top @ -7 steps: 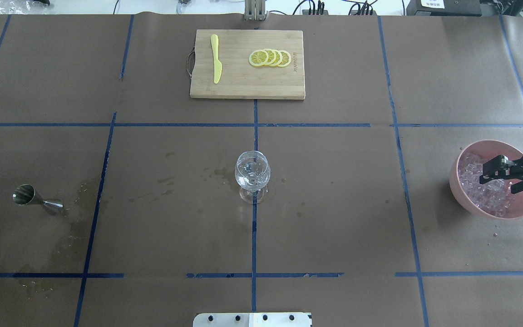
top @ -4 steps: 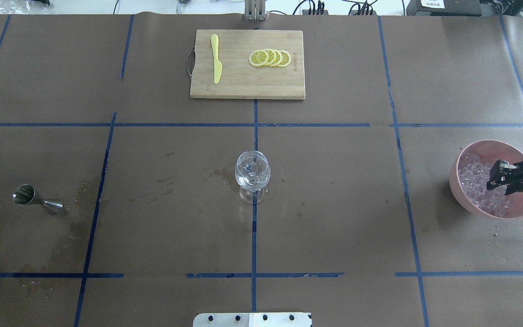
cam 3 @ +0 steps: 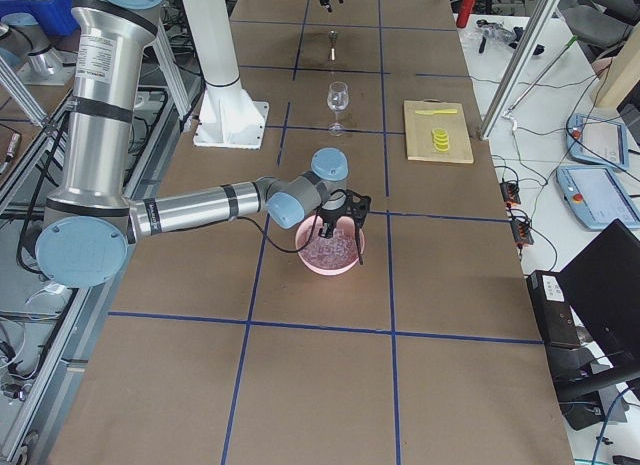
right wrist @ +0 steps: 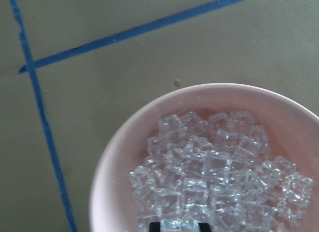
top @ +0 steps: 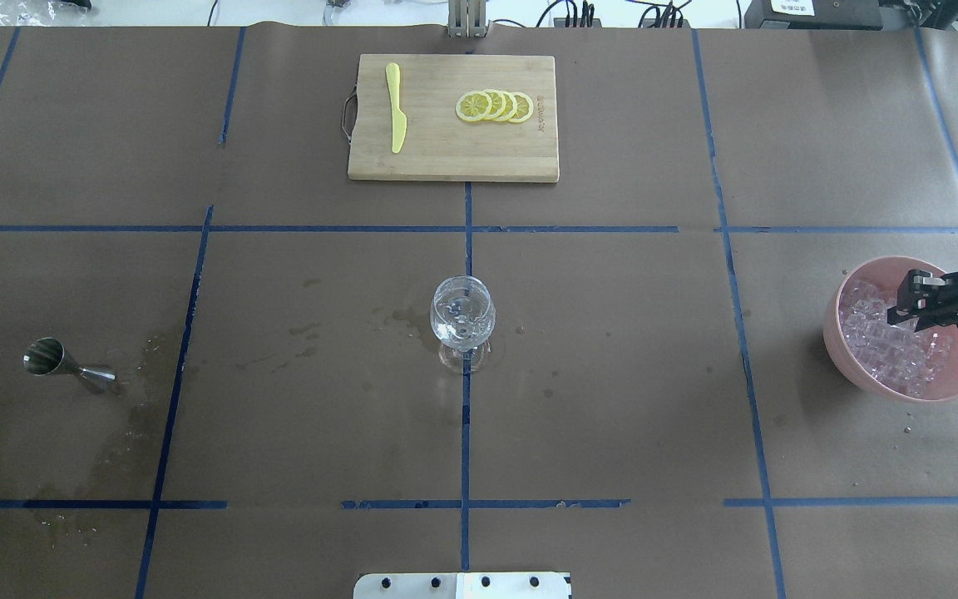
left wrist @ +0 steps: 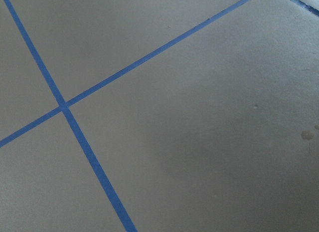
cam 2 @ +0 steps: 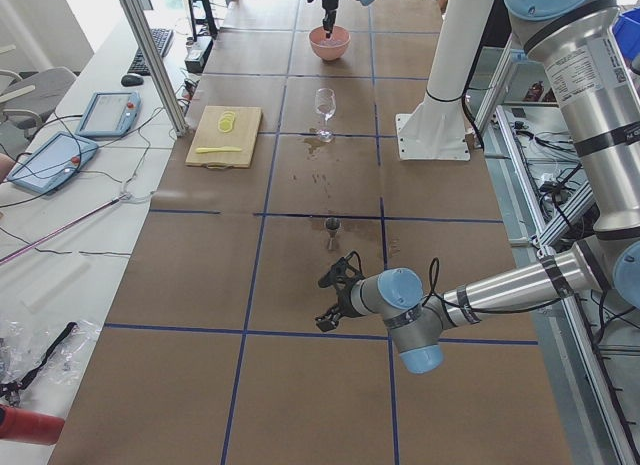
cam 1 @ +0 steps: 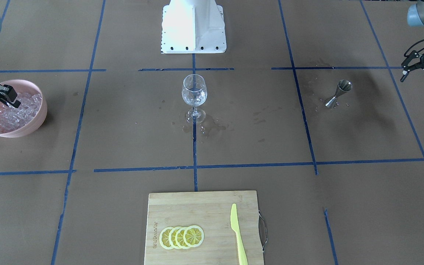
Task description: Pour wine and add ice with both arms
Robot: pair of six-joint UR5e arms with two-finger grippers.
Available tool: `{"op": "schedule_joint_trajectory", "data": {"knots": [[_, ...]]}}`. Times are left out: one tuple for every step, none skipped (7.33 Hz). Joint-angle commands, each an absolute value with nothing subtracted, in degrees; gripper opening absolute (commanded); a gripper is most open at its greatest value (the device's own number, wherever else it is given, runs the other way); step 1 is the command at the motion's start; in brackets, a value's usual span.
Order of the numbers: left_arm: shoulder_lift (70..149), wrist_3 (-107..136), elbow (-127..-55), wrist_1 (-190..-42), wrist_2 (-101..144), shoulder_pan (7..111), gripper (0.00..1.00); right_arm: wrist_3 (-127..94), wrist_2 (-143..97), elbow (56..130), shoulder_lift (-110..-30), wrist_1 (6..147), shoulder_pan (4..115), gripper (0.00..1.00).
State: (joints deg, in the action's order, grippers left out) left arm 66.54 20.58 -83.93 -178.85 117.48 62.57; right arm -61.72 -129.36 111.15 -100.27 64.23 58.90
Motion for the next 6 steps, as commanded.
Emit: {"op": "schedule_joint_trajectory", "data": {"knots": [[68.1, 26.8, -84.3, -175.6, 121.5, 62.7, 1.00, -64.4, -129.6, 115.8, -96.5, 64.5, 59.9, 0.00], [69.8, 26.9, -84.5, -170.8, 123.6, 64.2, 1.00, -71.0, -129.3, 115.7, -91.6, 64.6, 59.9, 0.00], [72.4, 26.9, -85.7, -163.5, 125.6, 66.6, 1.00, -77.8, -129.2, 115.9, -87.6, 64.6, 59.1, 0.00], [74.5, 26.9, -87.4, -156.5, 126.3, 68.1, 1.00, -82.0, -128.7, 115.9, -84.1, 64.6, 56.8, 0.00], [76.0, 26.5, -89.3, -150.2, 126.4, 69.4, 1.00, -86.6, -126.4, 115.9, -80.3, 64.6, 53.7, 0.00], [77.2, 26.2, -90.9, -145.2, 126.4, 69.5, 1.00, -91.2, -122.7, 115.8, -76.9, 65.4, 49.5, 0.00]]}}
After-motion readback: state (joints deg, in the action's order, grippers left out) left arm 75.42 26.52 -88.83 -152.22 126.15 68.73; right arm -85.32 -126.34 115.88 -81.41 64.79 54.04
